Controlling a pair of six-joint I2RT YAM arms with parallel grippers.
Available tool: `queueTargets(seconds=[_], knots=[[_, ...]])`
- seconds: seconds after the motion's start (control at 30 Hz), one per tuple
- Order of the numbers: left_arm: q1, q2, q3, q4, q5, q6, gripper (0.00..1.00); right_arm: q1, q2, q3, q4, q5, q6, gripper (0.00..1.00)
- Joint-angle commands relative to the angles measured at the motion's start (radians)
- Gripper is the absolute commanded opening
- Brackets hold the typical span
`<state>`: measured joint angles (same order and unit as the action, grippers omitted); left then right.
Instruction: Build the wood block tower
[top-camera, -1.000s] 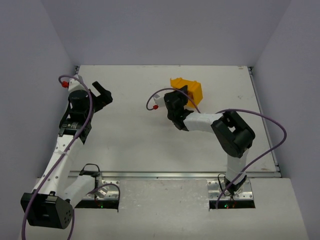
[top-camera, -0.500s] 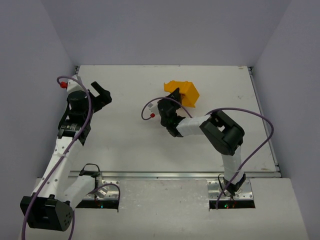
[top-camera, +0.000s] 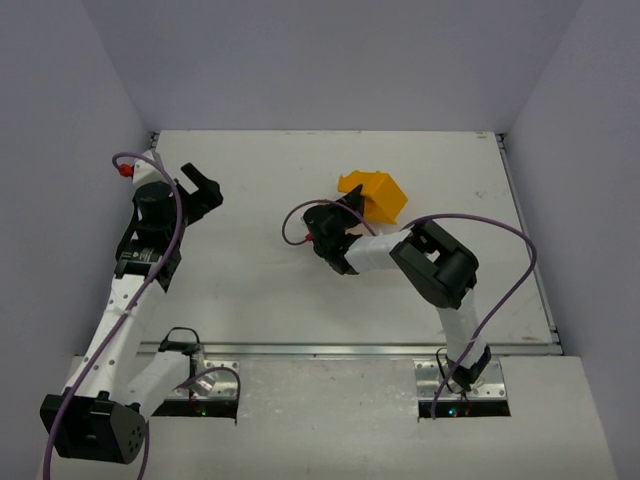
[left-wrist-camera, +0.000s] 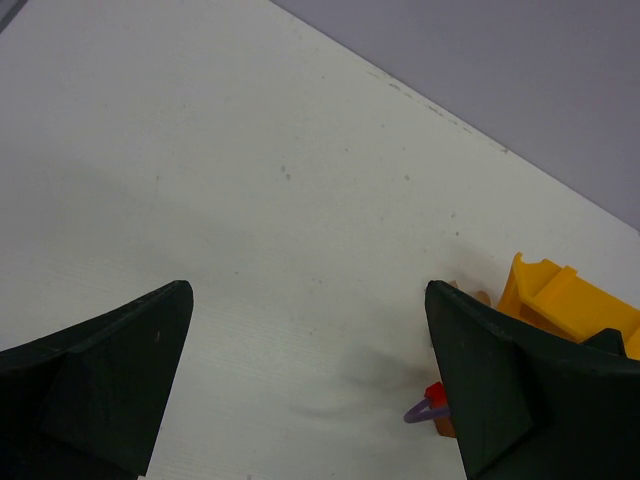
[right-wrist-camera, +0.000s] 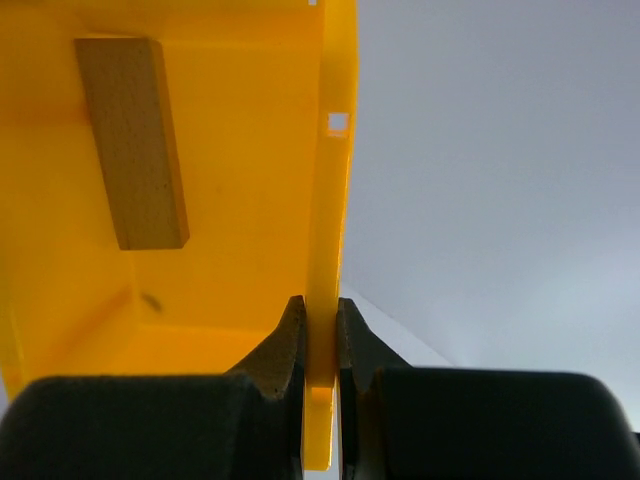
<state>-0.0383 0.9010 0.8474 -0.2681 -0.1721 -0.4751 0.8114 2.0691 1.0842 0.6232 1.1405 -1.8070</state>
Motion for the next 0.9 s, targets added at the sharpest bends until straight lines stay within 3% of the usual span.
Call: queueTargets(seconds=[0.0,0.3,0.63,0.87], knots=[[0.009,-0.029,0.036,0.023,0.01,0.015,1.0,0.044,0.029,0.065,-0.154,0.097,0.135,0.0],[0.009,-0.04,0.032,0.024,0.013,0.016,1.0,0.101,0.063,0.093,-0.163,0.126,0.135,0.0],[0.011,-0.027,0.036,0.03,0.029,0.021,1.0,0.199,0.231,0.115,-0.225,0.136,0.206,0.0],[0.009,-0.032,0.035,0.029,0.03,0.023,1.0,0.194,0.183,0.145,-0.228,0.136,0.228,0.0]])
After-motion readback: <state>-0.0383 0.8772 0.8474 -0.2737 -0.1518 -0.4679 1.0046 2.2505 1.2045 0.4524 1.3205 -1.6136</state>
